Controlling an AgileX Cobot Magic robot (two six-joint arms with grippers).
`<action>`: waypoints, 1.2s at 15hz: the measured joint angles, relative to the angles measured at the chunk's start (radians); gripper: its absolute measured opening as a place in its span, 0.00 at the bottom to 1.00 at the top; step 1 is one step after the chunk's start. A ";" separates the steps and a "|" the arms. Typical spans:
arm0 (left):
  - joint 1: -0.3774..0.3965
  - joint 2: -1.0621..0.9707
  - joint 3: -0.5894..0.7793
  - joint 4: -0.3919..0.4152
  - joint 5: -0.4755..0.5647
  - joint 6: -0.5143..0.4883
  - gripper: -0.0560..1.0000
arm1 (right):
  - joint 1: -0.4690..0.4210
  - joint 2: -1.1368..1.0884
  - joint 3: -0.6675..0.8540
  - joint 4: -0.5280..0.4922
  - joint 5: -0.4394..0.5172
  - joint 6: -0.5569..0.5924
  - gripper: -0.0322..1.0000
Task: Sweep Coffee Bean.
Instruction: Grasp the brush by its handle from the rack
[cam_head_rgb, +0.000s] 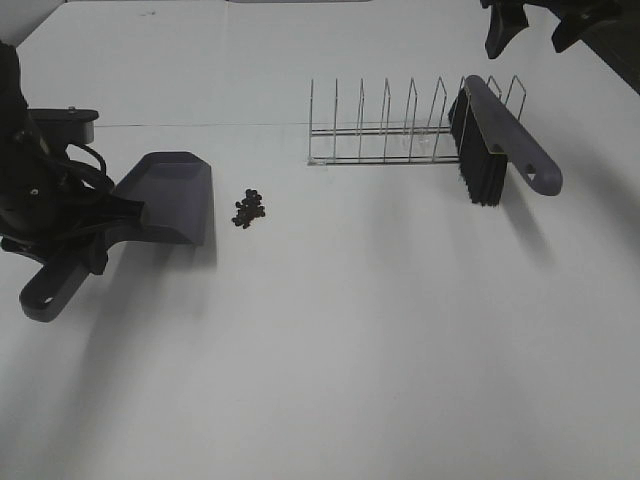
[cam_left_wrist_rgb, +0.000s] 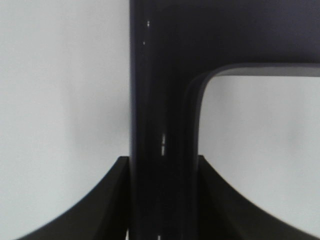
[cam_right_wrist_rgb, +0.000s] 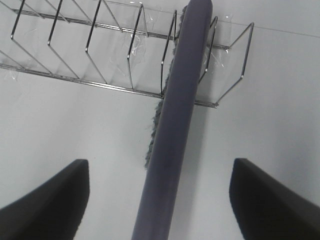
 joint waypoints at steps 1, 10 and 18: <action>0.000 0.000 0.000 0.000 0.003 0.000 0.35 | 0.000 0.036 -0.039 0.000 0.011 0.003 0.64; 0.000 0.000 0.000 0.000 0.022 0.001 0.35 | -0.001 0.212 -0.112 0.012 -0.009 0.007 0.62; 0.000 0.000 0.000 0.000 0.022 0.001 0.35 | -0.001 0.293 -0.112 0.004 -0.093 0.008 0.62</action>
